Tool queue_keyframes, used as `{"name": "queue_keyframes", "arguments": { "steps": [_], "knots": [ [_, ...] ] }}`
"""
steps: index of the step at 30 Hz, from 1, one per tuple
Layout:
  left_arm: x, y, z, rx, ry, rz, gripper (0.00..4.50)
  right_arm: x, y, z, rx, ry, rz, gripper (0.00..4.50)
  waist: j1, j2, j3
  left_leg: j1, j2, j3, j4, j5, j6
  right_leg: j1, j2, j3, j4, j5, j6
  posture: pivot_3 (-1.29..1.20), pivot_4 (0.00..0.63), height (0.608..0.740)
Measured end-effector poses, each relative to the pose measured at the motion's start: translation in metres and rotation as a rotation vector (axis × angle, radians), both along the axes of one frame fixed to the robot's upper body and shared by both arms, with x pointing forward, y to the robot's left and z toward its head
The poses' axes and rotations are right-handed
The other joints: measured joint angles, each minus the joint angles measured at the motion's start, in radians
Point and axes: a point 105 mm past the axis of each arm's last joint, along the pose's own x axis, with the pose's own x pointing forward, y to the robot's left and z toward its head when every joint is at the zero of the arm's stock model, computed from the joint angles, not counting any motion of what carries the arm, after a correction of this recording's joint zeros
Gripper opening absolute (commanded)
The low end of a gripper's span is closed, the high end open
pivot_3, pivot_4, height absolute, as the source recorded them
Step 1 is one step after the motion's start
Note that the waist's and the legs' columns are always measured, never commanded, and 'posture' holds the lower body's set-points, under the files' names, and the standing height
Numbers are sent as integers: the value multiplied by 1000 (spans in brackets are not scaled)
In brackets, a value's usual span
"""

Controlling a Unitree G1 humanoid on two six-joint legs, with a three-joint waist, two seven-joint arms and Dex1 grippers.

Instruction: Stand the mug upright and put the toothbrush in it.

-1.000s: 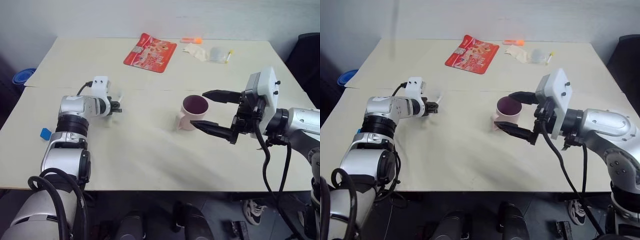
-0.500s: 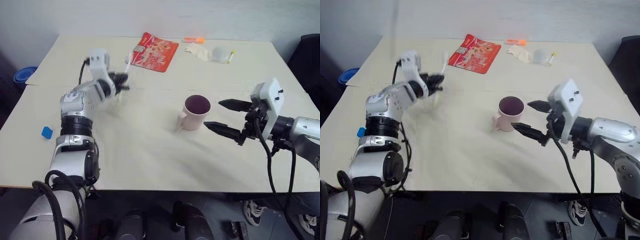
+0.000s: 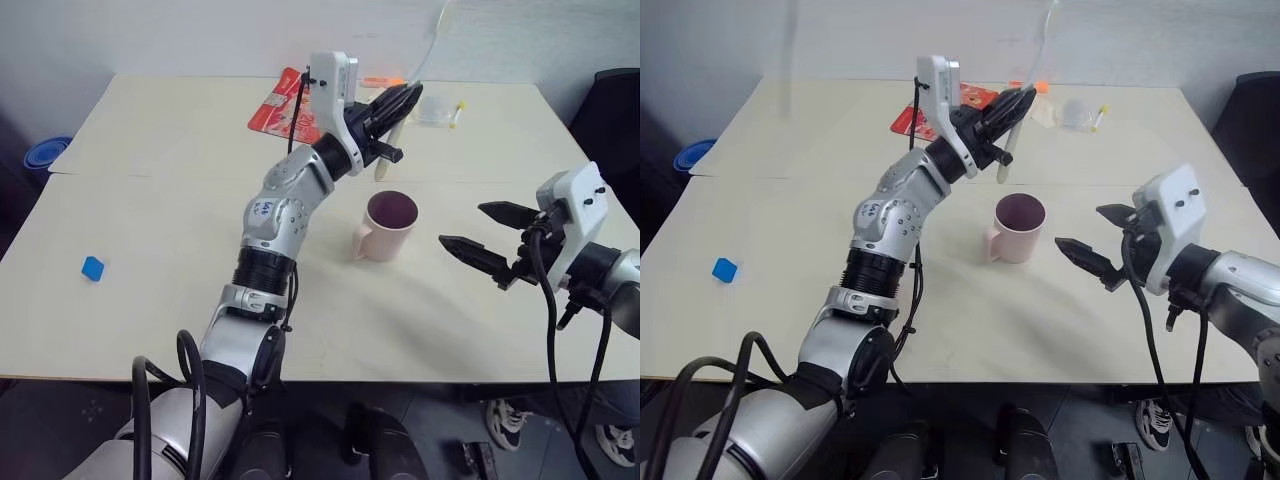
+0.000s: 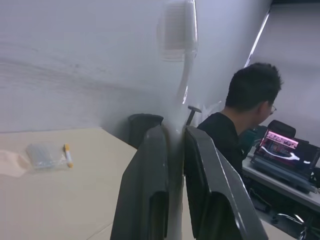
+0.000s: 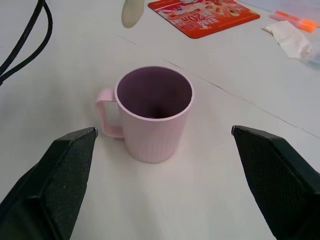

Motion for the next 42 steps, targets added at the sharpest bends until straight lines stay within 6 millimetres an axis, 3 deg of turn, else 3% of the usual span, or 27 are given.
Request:
{"name": "queue_keyframes", "arguments": {
  "steps": [12, 14, 17, 26, 27, 29, 32, 36, 38, 39, 41, 42],
  "knots": [
    [0, -15, -28, -9, 49, -52, 152, -2, -1, 4, 30, -23, -44, 4500, 1, 0, 0, -2, -1, 1, 1, -2, 4, 0, -1, 0, -5, 3, 4, 0, 150, 740],
    [1, -17, -36, -8, 71, -57, 930, -2, -1, 6, 36, -28, -44, 4500, 1, 0, 0, -2, -1, 1, 1, -2, 5, 1, 0, 0, -6, 3, 5, 0, 150, 740],
    [1, -18, -47, -8, 98, -67, 1736, -2, -1, 8, 41, -34, -46, 4500, 1, 0, 0, -2, -1, 2, 1, -3, 6, 1, 0, 0, -6, 3, 5, 0, 150, 740],
    [1, -9, -54, -16, 110, -64, 4476, 0, -2, 11, 46, -34, -35, 4500, -1, 0, 0, -2, -1, 3, 1, -3, 7, 1, -1, 0, -8, 4, 6, 0, 150, 740],
    [0, -4, -52, -17, 104, -61, 4495, 1, -2, 12, 47, -33, -32, 4500, -2, 0, 0, -2, -1, 3, 1, -4, 7, 1, -1, 1, -7, 4, 6, 0, 150, 740],
    [-3, 8, -48, -3, 88, -55, 4495, 2, 0, 11, 42, -30, -17, 4500, -4, 0, 0, -1, 0, 3, 1, -4, 7, 1, 0, 1, -7, 4, 6, 0, 150, 740],
    [-11, 44, -38, 109, 22, -55, 4495, 2, 2, 8, 27, -1, 19, 4500, -11, 1, 0, -1, 1, 5, 0, -3, 6, 0, 1, 2, -7, 4, 6, 0, 150, 740],
    [-36, 130, -34, 463, -95, -55, 4495, -7, -3, -2, -16, 77, 116, 4500, -15, 3, 0, -1, 2, 5, 0, -4, 5, 0, 3, 1, -8, 4, 6, 0, 150, 740],
    [-48, 148, -38, 574, -114, -90, 4495, -11, -5, -6, -21, 106, 158, 4500, -10, 3, 0, -1, 1, 6, 1, -4, 6, 0, 2, 1, -8, 4, 6, 0, 150, 740],
    [-64, 166, -46, 718, -134, -153, 4495, -17, -6, -8, -35, 133, 215, 4500, -8, 4, 0, -1, 1, 6, 2, -5, 6, 0, 2, 0, -8, 4, 6, 0, 150, 740],
    [-89, 211, -59, 946, -74, -217, 4495, -26, -23, -11, -76, 205, 265, 4500, -7, 5, 1, -1, 2, 8, 2, -7, 7, 0, 3, 0, -10, 4, 6, 0, 150, 740],
    [-96, 224, -55, 1006, -68, -228, 4495, -26, -34, -10, -81, 218, 259, 4500, -1, 5, 1, -1, 2, 7, 2, -7, 8, 1, 3, -1, -12, 5, 7, 0, 150, 740]
  ]
}}
